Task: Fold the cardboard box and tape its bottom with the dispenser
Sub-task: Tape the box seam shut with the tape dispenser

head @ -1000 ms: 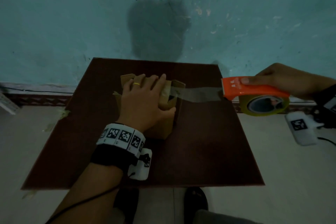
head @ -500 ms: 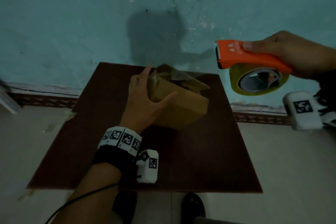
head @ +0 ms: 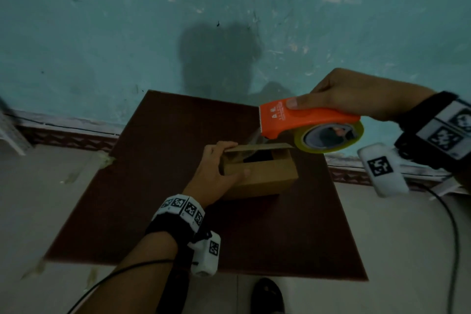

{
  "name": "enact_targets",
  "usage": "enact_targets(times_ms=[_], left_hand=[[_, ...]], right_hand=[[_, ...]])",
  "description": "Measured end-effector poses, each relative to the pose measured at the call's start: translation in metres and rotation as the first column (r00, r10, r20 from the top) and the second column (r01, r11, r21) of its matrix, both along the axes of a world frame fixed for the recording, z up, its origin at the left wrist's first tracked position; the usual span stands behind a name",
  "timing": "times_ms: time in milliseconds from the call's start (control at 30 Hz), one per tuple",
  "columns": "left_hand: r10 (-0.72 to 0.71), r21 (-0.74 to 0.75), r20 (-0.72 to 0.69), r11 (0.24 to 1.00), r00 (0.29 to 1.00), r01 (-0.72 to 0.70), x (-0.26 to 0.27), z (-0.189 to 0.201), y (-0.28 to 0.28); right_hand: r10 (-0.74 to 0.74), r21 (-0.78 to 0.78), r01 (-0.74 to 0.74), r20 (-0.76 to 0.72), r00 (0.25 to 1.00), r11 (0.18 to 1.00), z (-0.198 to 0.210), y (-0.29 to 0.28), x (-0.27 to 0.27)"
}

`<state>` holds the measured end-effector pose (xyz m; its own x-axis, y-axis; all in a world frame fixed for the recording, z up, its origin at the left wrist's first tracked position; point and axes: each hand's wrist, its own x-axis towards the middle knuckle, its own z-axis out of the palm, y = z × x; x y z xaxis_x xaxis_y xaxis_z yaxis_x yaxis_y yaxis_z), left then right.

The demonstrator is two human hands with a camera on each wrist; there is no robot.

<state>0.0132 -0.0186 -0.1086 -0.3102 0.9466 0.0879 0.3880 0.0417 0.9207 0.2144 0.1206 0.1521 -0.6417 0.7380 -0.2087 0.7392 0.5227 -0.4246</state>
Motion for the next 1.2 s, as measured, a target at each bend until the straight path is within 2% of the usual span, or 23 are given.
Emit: enact_targets(times_ms=[267, 667, 966, 1200], left_hand=[[-0.020, 0.105, -0.048, 0.994, 0.999, 0.025, 0.001, 0.005, 0.004], [-0.022, 0.102, 0.151, 0.995, 0.988, 0.006, 0.002, -0.006, 0.009], [-0.052, 0.163, 0.215, 0.987, 0.975, 0.016, 0.004, -0.015, 0.015], [-0.048, 0.050, 0.268, 0.998, 0.962, 0.036, 0.002, -0.021, 0.020]], right_hand=[[0.045, -0.031, -0.045, -0.007, 0.999, 0.999, 0.004, -0.003, -0.011], [0.179, 0.010, -0.179, 0.006, 0.984, 0.984, 0.010, -0.027, -0.052], [0.185, 0.170, -0.195, 0.071, 0.980, 0.966, 0.012, -0.034, -0.109], [0.180, 0.156, -0.198, 0.125, 0.976, 0.968, 0.022, -0.011, -0.075]])
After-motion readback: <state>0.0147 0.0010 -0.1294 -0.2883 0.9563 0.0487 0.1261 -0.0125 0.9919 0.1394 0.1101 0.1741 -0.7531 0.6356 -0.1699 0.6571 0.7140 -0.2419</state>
